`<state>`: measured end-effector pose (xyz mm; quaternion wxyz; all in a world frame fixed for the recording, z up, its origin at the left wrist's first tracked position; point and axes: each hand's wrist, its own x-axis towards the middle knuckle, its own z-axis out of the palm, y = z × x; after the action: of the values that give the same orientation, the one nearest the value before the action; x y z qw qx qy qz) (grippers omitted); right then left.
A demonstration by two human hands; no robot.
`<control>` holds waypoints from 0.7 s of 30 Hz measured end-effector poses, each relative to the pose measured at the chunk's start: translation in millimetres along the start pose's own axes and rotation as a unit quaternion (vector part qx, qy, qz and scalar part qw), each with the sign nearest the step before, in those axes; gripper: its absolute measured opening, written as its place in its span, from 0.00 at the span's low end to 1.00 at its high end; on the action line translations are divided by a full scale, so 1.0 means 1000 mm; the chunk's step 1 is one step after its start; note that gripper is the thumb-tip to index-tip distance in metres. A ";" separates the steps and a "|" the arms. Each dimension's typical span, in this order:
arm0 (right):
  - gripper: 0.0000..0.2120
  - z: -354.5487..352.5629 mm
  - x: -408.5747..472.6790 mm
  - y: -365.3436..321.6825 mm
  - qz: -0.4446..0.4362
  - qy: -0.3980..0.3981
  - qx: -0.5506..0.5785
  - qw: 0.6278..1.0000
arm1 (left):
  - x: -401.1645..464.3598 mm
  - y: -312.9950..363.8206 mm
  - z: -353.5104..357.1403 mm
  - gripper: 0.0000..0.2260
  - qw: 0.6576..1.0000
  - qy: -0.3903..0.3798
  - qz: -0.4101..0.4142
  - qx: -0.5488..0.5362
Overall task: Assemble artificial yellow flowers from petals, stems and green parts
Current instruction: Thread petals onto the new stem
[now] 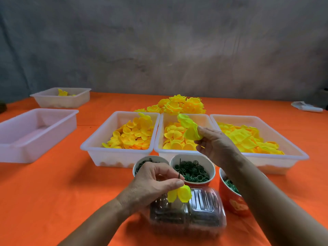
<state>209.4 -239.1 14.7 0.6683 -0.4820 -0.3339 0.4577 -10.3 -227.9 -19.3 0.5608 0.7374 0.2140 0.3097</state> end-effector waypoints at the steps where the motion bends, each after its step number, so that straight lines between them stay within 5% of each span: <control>1: 0.03 0.001 -0.006 -0.001 0.002 -0.016 0.012 1.000 | 0.000 0.001 -0.001 0.03 1.000 -0.002 -0.007 0.000; 6: 0.10 -0.002 -0.027 -0.009 0.006 -0.066 0.025 0.997 | 0.005 0.019 -0.009 0.12 0.999 0.006 -0.004 -0.042; 11: 0.11 0.006 -0.039 -0.010 0.021 -0.109 0.030 0.993 | 0.032 0.041 -0.008 0.20 0.987 0.144 -0.009 -0.068; 14: 0.10 0.018 -0.044 -0.010 0.047 -0.158 0.047 0.985 | 0.047 0.056 -0.005 0.26 0.991 0.124 -0.007 -0.054; 17: 0.09 0.024 -0.046 -0.007 0.058 -0.193 0.036 0.979 | 0.057 0.064 -0.004 0.23 0.990 0.109 -0.028 -0.090; 21: 0.08 0.025 -0.049 -0.004 0.064 -0.201 -0.001 0.977 | 0.059 0.062 -0.003 0.06 0.988 0.108 -0.048 -0.101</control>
<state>170.8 -277.4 26.4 0.5566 -0.4009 -0.4302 0.5869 28.1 -204.2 53.7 0.6204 0.6282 0.2757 0.3801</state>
